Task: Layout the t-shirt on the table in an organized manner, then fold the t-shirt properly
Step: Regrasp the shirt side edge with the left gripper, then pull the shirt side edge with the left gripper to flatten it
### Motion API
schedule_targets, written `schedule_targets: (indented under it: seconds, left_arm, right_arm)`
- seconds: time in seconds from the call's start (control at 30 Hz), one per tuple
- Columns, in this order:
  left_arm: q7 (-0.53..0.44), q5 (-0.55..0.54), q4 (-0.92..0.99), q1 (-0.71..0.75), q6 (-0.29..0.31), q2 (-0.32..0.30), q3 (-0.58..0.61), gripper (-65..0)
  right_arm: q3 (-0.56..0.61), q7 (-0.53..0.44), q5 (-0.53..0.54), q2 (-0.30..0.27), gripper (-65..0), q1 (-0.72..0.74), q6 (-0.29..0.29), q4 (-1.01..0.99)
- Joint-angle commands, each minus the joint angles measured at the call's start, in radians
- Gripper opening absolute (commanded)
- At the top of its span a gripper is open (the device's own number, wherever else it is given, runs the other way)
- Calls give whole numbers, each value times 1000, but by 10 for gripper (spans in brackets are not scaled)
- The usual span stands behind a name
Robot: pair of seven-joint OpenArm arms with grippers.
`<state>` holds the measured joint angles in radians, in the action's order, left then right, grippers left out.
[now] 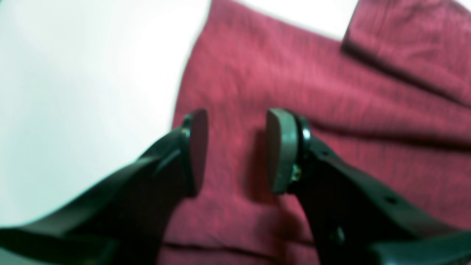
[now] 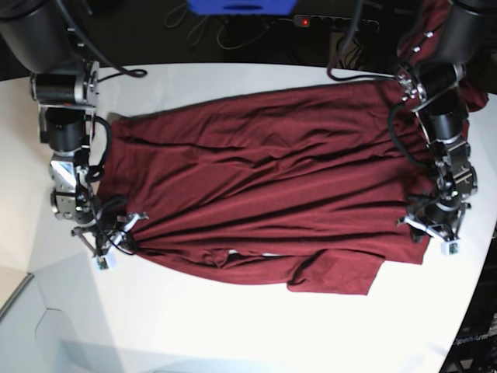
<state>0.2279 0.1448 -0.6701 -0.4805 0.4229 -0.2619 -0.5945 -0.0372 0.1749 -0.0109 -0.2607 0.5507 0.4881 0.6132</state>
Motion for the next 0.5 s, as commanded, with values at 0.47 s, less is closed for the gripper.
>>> schedule_targets:
  seconds: [0.47]
  left_arm:
    - [-25, -113, -141, -56, 4, 117, 124, -398]
  right_arm:
    - [-3, -21, 12, -9, -650, 22, -12, 30]
